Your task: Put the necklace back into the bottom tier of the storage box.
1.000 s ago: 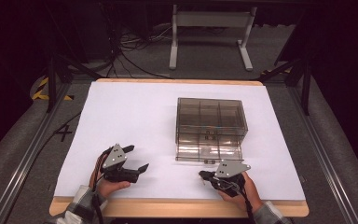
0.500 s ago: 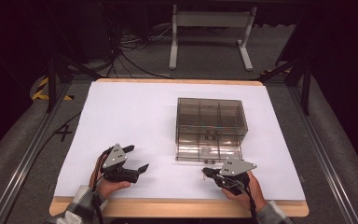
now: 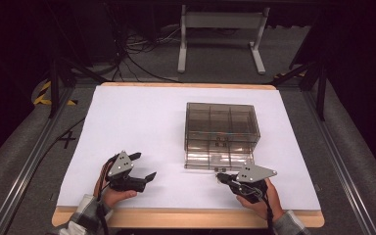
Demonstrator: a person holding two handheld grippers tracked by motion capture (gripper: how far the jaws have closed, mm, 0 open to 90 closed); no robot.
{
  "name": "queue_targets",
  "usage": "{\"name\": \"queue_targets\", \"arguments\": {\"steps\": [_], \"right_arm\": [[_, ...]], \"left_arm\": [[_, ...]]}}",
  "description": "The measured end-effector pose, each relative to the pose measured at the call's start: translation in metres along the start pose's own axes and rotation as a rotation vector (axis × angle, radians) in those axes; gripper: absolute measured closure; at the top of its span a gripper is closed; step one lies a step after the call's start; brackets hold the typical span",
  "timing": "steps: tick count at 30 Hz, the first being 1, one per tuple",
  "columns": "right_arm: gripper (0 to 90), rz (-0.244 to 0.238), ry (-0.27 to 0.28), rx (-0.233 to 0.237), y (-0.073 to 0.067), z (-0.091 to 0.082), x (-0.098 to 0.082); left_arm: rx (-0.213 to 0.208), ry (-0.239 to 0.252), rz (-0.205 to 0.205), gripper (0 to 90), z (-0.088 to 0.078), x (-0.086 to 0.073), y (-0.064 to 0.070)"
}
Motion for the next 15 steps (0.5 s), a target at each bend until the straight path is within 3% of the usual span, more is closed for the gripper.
{"name": "queue_targets", "arguments": {"steps": [15], "right_arm": [[89.9, 0.011, 0.033, -0.026, 0.010, -0.013, 0.007]], "left_arm": [[-0.004, -0.003, 0.002, 12.7, 0.001, 0.000, 0.001]]}}
Point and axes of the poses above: each handheld gripper's, and its own axes: z roughly forward along the jaws, x roughly out of its top, y roughly to its right, the point moved 9 cm from there along z, roughly forward along the jaws, and after that the axes turned 7 degrees about -y, right-handed, at the moved point
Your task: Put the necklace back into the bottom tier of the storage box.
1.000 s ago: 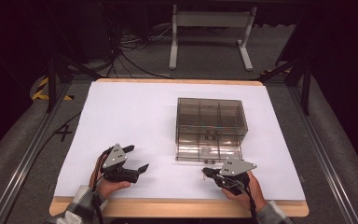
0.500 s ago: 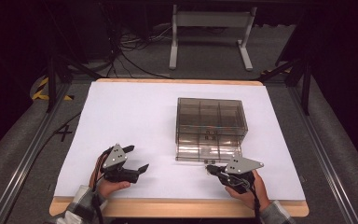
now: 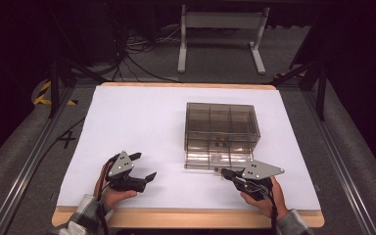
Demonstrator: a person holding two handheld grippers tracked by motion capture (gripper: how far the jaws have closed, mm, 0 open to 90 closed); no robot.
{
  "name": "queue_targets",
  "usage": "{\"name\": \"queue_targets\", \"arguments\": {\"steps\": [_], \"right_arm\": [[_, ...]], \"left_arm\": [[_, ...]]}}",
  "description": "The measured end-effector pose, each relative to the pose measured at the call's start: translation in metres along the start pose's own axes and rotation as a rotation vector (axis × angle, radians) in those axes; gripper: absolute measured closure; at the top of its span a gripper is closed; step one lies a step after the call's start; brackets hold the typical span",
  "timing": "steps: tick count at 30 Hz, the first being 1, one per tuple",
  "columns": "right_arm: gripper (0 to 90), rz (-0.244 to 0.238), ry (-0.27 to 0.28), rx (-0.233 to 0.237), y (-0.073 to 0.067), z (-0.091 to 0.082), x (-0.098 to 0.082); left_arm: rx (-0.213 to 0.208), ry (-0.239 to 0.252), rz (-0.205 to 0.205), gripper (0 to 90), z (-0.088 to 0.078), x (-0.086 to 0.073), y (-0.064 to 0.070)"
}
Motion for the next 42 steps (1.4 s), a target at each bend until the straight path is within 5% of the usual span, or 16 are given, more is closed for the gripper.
{"name": "queue_targets", "arguments": {"steps": [26, 42], "right_arm": [[89.8, 0.023, 0.057, -0.036, 0.020, -0.010, 0.018], [89.8, 0.035, 0.053, -0.059, 0.037, -0.001, 0.025]], "left_arm": [[0.000, -0.007, 0.006, 12.6, 0.001, 0.000, 0.000], [-0.005, -0.007, 0.003, 12.4, 0.001, 0.000, 0.001]]}}
Point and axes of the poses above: each handheld gripper's, and its own axes: z roughly forward along the jaws, x roughly out of its top, y roughly to its right, the point moved 9 cm from there along z, roughly forward along the jaws, and after that the axes turned 7 degrees about -y, right-handed, at the moved point
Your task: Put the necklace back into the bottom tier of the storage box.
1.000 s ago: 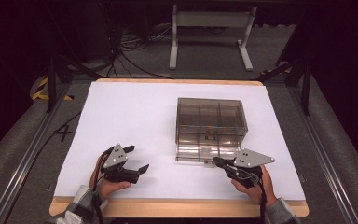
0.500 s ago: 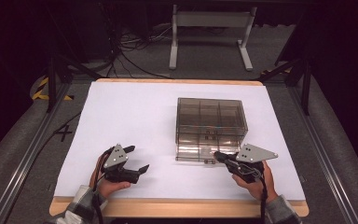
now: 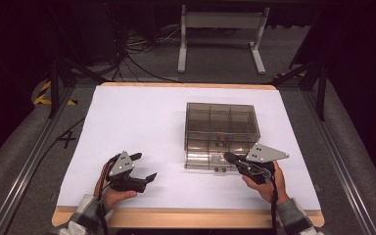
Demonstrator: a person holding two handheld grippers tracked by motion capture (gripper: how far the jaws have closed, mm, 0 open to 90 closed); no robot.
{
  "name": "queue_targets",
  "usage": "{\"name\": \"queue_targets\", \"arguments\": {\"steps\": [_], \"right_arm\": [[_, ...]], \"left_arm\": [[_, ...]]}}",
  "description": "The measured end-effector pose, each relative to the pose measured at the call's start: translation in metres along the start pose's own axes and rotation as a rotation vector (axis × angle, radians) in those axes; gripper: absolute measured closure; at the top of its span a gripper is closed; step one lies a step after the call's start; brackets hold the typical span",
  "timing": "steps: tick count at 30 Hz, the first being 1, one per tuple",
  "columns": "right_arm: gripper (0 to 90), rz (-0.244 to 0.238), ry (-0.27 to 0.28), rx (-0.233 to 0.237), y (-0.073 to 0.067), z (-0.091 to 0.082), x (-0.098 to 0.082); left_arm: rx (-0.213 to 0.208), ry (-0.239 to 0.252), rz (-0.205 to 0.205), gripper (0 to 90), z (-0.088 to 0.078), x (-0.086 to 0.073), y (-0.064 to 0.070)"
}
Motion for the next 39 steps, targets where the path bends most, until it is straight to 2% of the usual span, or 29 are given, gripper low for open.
{"name": "queue_targets", "arguments": {"steps": [9, 22, 39], "right_arm": [[89.8, 0.016, -0.008, -0.006, 0.009, 0.009, 0.000], [89.8, 0.021, -0.036, -0.005, 0.011, 0.025, -0.001], [89.8, 0.021, -0.112, 0.002, 0.010, 0.043, -0.018]], "left_arm": [[0.000, -0.001, 0.000, 12.5, 0.000, 0.000, 0.000], [-0.004, 0.003, -0.008, 12.5, 0.000, 0.000, 0.000], [-0.004, 0.000, 0.006, 12.5, 0.000, 0.000, 0.000]]}}
Point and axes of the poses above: each handheld gripper's, and its own axes: z roughly forward along the jaws, x roughly out of its top, y roughly to its right, the point moved 9 cm from there along z, roughly forward along the jaws, and after that the axes turned 7 degrees about -y, right-handed, at the moved point
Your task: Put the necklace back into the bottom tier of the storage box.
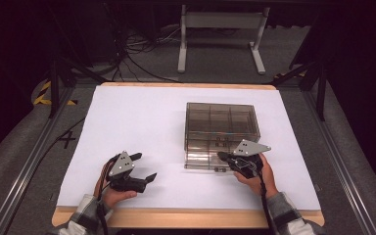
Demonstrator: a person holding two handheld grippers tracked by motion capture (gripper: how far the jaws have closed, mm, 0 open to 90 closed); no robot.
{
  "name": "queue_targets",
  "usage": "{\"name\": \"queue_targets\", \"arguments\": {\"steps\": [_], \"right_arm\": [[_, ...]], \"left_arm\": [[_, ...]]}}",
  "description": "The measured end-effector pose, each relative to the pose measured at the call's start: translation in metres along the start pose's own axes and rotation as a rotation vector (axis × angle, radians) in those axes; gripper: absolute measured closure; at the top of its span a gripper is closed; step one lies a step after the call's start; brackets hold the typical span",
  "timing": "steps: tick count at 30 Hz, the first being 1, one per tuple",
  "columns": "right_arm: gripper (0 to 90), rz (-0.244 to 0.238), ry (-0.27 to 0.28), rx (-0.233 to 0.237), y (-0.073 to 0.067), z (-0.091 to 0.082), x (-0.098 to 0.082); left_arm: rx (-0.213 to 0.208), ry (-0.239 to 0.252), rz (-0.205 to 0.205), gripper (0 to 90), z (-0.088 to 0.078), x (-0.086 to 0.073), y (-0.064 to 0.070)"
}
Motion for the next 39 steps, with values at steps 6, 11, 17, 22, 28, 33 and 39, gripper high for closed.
{"name": "queue_targets", "arguments": {"steps": [6, 11, 17, 22, 28, 33, 39], "right_arm": [[89.8, 0.004, -0.020, 0.001, -0.001, 0.004, -0.004], [89.8, 0.005, -0.031, 0.002, -0.001, 0.006, -0.006], [89.7, 0.000, -0.061, 0.007, -0.003, 0.012, -0.012], [89.7, 0.005, -0.070, 0.010, -0.003, 0.014, -0.013], [89.5, 0.012, -0.091, 0.010, -0.003, 0.017, -0.017], [89.5, 0.017, -0.093, 0.007, -0.001, 0.017, -0.017], [89.1, 0.019, -0.091, 0.009, -0.002, 0.016, -0.017]], "left_arm": [[0.000, -0.003, 0.005, 12.5, 0.000, 0.000, 0.000], [0.000, -0.004, 0.006, 12.5, 0.000, 0.000, 0.000], [-0.006, -0.006, 0.000, 12.5, 0.001, 0.000, 0.001], [-0.003, -0.005, 0.003, 12.5, 0.001, 0.000, 0.002], [-0.004, -0.006, 0.005, 12.3, 0.001, 0.000, 0.002], [-0.005, -0.009, 0.009, 12.2, 0.001, -0.001, 0.002], [-0.004, -0.008, 0.007, 12.1, 0.001, 0.000, 0.002]]}}
Point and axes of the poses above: each handheld gripper's, and its own axes: z roughly forward along the jaws, x roughly out of its top, y roughly to its right, the point moved 9 cm from there along z, roughly forward along the jaws, and after that the axes turned 7 degrees about -y, right-handed, at the moved point
